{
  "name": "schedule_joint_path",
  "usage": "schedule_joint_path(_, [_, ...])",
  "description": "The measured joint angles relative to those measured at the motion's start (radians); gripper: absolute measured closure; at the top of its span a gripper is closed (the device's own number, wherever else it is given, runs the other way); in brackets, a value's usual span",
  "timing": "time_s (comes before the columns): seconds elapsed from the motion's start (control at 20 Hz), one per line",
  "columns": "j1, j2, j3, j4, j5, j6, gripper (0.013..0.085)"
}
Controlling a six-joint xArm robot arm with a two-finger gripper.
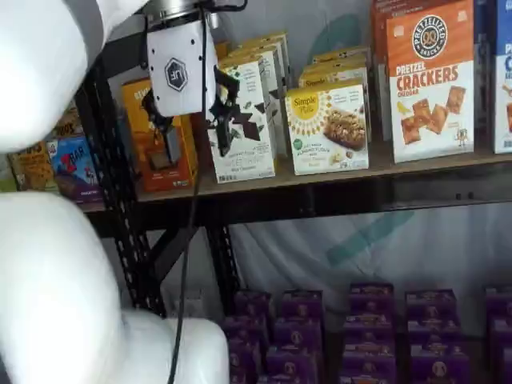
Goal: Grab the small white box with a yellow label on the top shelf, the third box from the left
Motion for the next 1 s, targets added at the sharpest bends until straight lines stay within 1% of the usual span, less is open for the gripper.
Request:
schedule_joint_path(0.1, [-0.013,-0.019,0.017,0.013,-0.031,-0.007,0.0130])
schedule_joint_path(0.25, [-0.031,-0.028,0.024,0.032,-0.045,-0.019,0.0130])
schedule_joint_path(0.5, [-0.035,-0.028,0.025,0.029,-0.042,-0.024,0.0130])
schedule_joint_path(0.65, [-0.035,-0.031,0.033,0.008,-0.059,-0.033,0.0130])
schedule_joint_path(0.9, [-0.070,-0.020,0.041,-0.035,-0.122,-0.082,0.0130])
schedule_joint_path(1.0, [-0.092,-0.008,0.039,-0.039,-0.144,-0.104,0.0130])
